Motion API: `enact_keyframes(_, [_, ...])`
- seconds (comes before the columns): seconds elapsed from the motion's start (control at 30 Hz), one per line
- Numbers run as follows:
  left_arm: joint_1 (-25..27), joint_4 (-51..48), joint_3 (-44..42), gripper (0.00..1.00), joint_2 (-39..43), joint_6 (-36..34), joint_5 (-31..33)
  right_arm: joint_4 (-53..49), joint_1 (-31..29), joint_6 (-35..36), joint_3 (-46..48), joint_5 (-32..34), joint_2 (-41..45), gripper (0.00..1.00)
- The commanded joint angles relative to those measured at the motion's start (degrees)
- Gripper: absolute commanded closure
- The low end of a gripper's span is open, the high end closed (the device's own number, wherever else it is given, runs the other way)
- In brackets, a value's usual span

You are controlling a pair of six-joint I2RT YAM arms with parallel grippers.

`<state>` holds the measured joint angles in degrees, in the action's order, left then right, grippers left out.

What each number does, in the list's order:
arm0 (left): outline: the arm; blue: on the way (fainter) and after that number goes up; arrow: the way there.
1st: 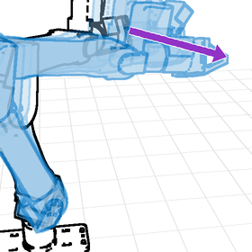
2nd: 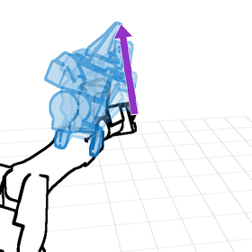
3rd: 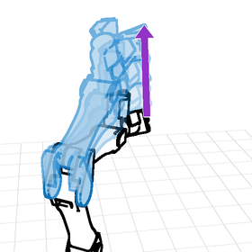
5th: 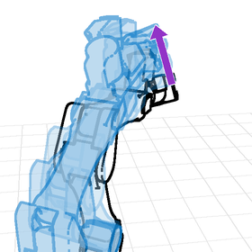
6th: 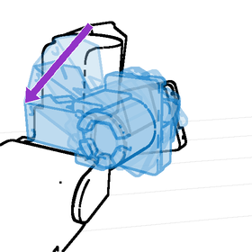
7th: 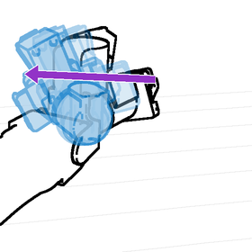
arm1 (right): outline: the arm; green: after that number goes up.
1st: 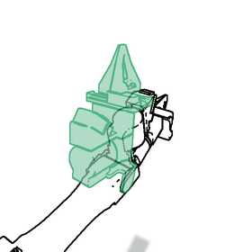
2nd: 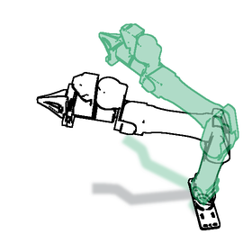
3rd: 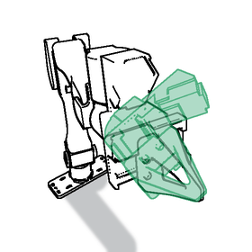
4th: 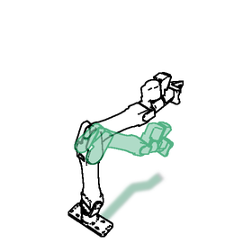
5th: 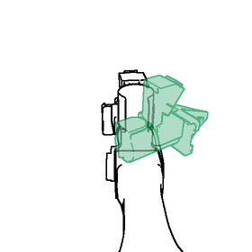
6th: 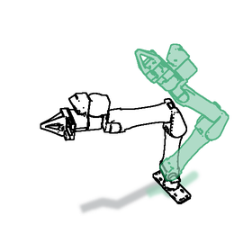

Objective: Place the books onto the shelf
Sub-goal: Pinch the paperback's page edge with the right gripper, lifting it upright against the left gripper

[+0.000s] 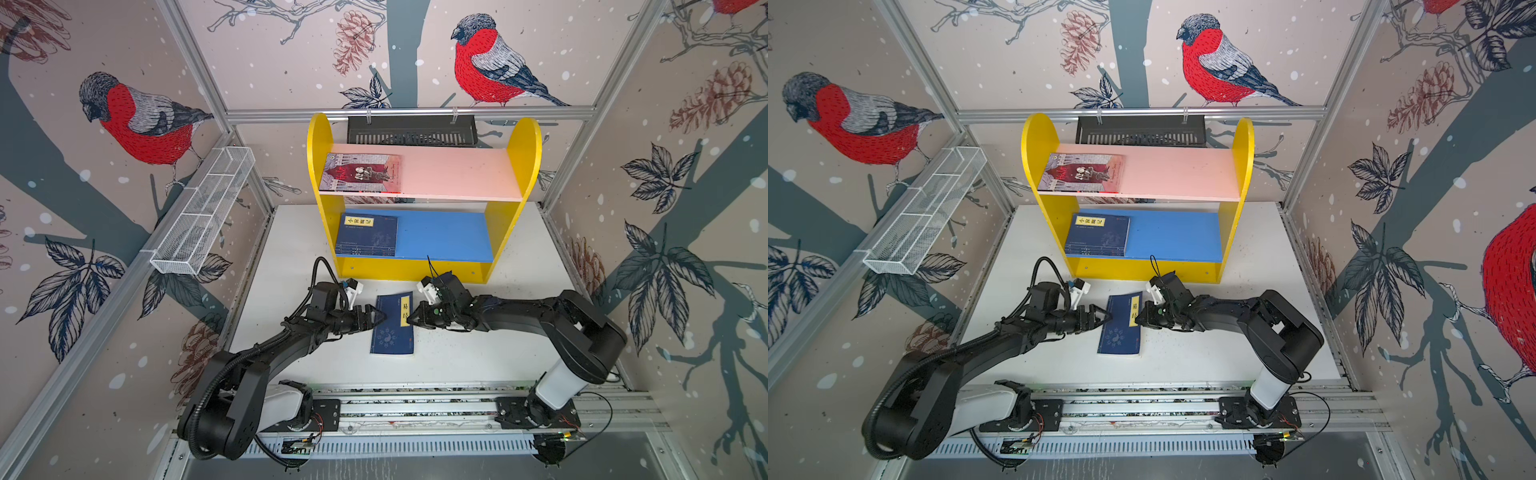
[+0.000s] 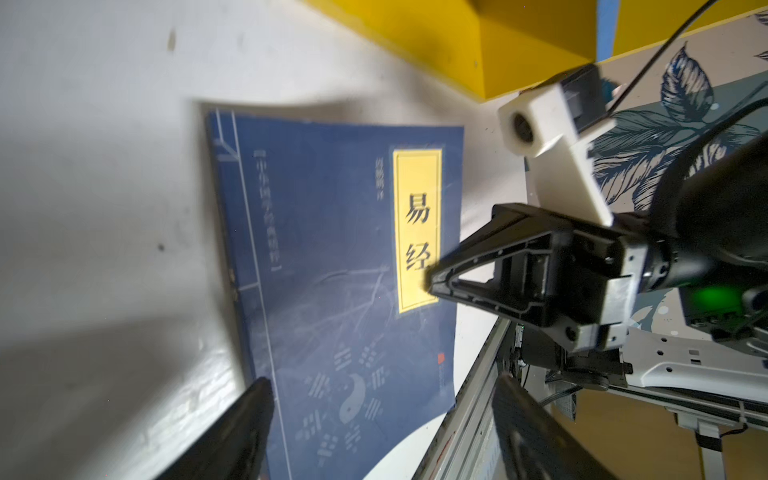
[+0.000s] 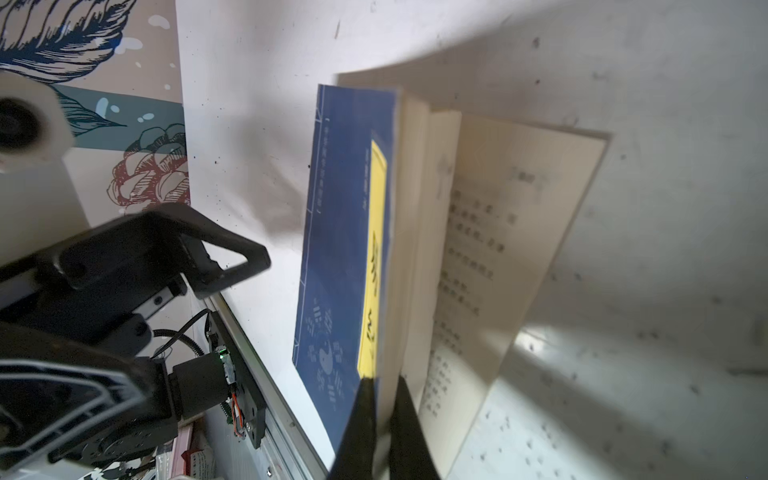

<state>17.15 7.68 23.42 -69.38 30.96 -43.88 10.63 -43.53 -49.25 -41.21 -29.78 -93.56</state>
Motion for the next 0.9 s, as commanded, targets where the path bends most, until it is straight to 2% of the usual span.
enact_keyframes(0.0, [-0.6, -3.7, 0.4, 0.16, 2.0, -3.2, 0.9, 3.4, 0.8, 0.6, 1.0, -2.5, 2.3, 0.99])
enact_keyframes(0.43, [-5.1, -2.5, -0.9, 0.15, 3.9, -1.8, -2.6, -1.1, 1.7, 5.3, -0.4, -7.9, 11.4, 0.99])
enact_keyframes(0.57, [-5.6, 5.5, -2.8, 0.16, 3.3, 3.9, -9.8, -0.2, 1.8, 5.3, -0.4, -10.0, 13.2, 0.99])
enact_keyframes(0.73, [-5.5, 6.8, -3.2, 0.17, 3.2, 5.4, -11.6, 0.6, 1.9, 5.1, -0.4, -11.0, 14.8, 1.00])
enact_keyframes(0.87, [-5.5, 14.8, -5.0, 0.20, 2.8, 11.0, -16.5, 3.2, 1.8, 4.1, 0.3, -12.8, 14.8, 0.99])
